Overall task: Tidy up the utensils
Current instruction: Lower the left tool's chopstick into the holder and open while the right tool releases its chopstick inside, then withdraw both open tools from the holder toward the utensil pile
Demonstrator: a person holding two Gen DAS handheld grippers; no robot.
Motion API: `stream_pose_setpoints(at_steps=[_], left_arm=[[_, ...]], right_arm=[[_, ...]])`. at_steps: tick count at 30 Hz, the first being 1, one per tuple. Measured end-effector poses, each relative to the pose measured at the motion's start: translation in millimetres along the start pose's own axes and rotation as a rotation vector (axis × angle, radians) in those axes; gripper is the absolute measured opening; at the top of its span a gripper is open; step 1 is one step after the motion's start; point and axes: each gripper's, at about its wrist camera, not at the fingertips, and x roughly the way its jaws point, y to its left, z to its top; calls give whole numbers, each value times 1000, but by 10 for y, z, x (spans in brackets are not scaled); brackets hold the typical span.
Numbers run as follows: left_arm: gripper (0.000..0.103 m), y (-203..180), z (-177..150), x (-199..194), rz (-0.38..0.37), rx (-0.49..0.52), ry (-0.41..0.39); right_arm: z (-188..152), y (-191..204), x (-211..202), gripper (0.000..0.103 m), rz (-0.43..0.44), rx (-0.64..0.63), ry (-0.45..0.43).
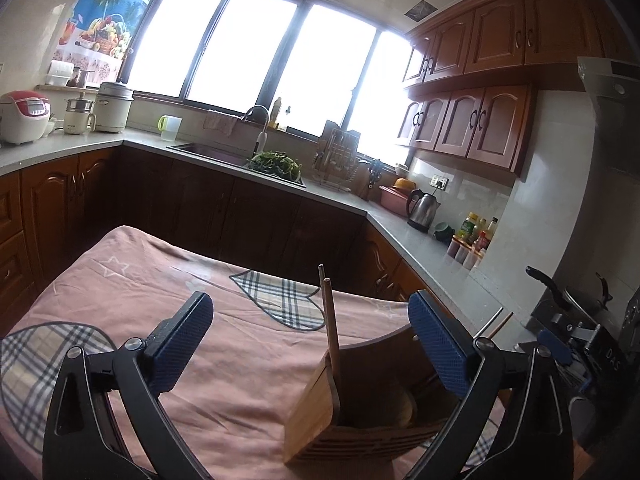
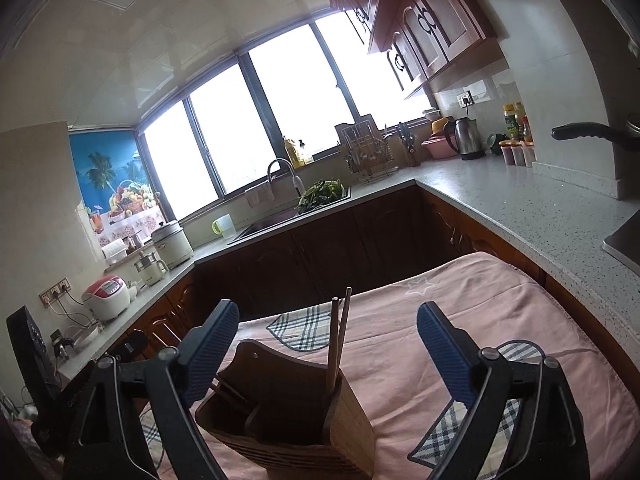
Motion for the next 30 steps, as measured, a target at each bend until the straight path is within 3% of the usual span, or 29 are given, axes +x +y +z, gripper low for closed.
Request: stream_pose_setpoints(at_steps=[18,30], left_arm=[[100,73,-309,-738,23,8,144],[100,179,-704,-1178,34,12,249]], right_arm=[[-268,70,-694,95,14,7,51],[-702,95,-1146,95,3,-1,160]])
